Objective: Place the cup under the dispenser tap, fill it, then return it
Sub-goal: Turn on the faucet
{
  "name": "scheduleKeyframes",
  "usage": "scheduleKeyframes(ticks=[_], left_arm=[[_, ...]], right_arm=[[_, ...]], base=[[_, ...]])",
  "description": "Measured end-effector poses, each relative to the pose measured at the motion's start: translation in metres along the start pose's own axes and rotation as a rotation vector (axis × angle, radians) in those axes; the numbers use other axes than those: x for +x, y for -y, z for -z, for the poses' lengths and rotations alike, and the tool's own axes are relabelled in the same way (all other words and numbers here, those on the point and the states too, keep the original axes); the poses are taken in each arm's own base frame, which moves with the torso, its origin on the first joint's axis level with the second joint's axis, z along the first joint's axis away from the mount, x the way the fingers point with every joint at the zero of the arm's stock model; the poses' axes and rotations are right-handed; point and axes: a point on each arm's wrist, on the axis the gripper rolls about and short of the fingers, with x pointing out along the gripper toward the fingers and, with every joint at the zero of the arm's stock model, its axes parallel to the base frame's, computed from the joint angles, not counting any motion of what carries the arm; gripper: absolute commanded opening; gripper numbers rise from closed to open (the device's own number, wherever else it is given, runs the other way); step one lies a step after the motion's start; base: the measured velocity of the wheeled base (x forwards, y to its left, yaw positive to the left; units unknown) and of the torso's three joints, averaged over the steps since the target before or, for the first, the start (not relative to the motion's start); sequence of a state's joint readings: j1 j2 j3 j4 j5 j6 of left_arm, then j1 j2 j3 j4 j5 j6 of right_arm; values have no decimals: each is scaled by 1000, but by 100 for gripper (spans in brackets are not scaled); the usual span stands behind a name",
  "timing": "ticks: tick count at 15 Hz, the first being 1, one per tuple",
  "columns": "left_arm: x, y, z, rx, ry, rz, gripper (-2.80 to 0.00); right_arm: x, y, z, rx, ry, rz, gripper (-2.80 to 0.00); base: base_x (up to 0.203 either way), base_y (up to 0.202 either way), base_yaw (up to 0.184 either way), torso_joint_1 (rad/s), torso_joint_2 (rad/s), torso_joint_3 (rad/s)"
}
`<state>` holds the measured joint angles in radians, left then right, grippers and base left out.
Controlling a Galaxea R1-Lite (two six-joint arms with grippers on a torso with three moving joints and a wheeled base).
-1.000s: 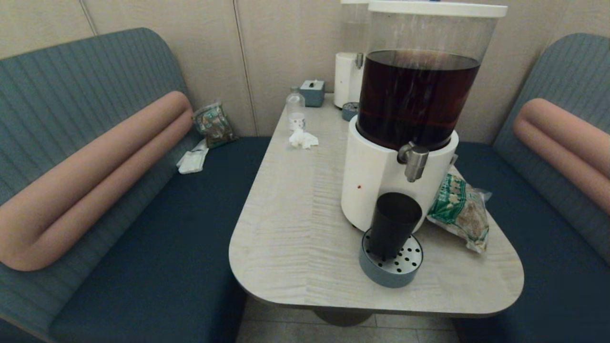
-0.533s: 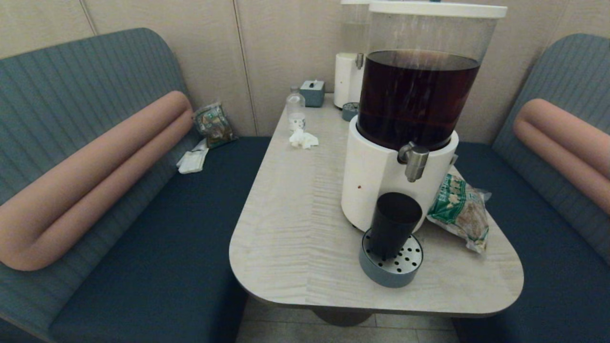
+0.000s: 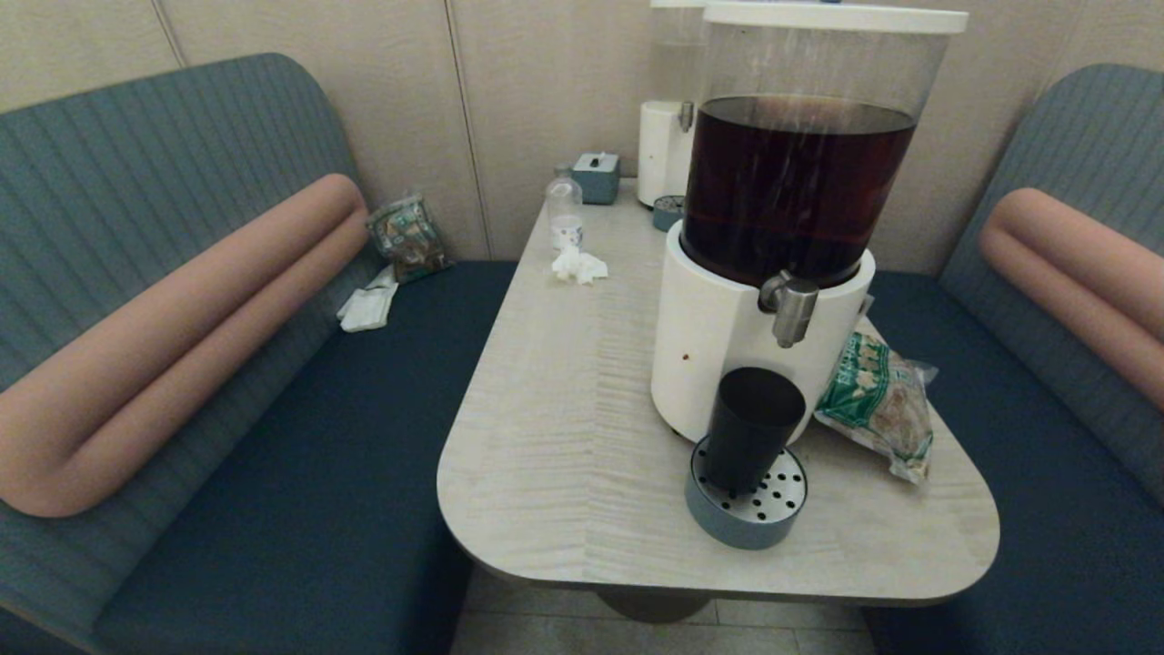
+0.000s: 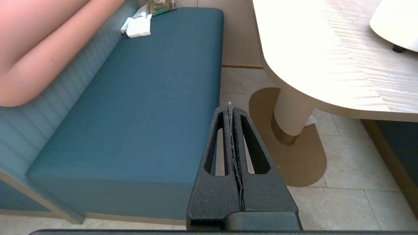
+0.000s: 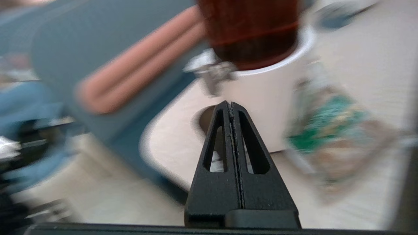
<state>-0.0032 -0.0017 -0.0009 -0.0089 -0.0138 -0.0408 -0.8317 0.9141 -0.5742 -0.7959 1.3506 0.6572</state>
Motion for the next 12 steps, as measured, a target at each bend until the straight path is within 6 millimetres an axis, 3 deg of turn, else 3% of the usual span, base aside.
scheduleKeyframes(ticks=[4, 7, 10, 12], left_arm=[[0, 0, 0, 0, 0, 0, -280], [0, 0, 0, 0, 0, 0, -280], [0, 0, 0, 0, 0, 0, -280], [0, 0, 0, 0, 0, 0, -280]], right_arm=[[-6, -21, 5, -340, 93, 197, -280], [2, -28, 2, -532, 102, 335, -280], [22, -24, 12, -402, -68, 381, -280], [47, -11, 26, -282, -243, 450, -280]], base=[[0, 0, 0, 0, 0, 0], [0, 0, 0, 0, 0, 0], [0, 0, 0, 0, 0, 0], [0, 0, 0, 0, 0, 0]])
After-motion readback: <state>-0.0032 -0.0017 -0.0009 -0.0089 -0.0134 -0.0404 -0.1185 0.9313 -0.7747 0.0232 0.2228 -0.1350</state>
